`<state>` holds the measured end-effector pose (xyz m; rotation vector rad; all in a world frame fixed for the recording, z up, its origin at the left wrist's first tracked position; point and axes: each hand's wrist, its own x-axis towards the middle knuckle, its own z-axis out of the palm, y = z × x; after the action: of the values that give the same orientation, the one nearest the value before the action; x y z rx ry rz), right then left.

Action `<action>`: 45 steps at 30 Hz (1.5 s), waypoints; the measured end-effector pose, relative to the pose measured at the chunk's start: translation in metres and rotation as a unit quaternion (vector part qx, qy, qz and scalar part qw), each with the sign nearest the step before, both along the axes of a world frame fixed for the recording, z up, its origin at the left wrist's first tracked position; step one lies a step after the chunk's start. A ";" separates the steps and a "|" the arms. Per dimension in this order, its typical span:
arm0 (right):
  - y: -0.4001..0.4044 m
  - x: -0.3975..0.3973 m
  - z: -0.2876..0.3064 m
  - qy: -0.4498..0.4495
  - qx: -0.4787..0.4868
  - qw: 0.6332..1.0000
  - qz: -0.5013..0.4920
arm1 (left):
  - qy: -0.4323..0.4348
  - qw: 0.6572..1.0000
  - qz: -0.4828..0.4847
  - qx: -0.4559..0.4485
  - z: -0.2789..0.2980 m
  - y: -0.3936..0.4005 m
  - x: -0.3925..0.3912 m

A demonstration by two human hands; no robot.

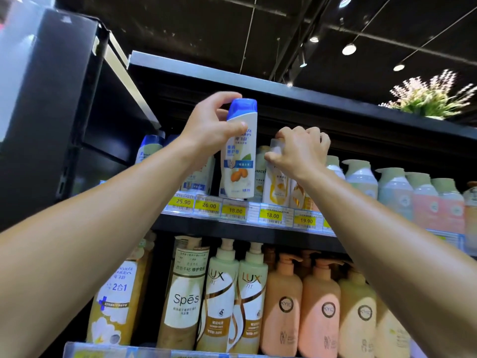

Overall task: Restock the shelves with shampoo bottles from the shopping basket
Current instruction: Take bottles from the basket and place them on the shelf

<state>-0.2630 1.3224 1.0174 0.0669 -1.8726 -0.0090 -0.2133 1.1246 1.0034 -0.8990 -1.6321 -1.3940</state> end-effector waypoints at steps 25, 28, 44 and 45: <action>0.055 0.020 -0.074 0.009 -0.020 0.982 0.187 | -0.160 0.982 0.081 -0.057 -0.012 0.045 -0.059; 0.058 0.022 -0.074 0.006 -0.021 0.978 0.205 | -0.162 0.980 0.097 -0.067 -0.011 0.045 -0.056; 0.068 0.081 -0.131 -0.110 0.029 0.974 0.194 | 0.029 0.861 0.428 -0.274 -0.098 0.038 0.043; 0.070 0.090 -0.139 -0.117 0.033 0.974 0.189 | 0.020 0.851 0.437 -0.291 -0.110 0.037 0.050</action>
<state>-0.1726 1.3925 0.8787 0.4882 -2.0672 0.2081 -0.1635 1.1620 0.8936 -0.3569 -2.0799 -0.2459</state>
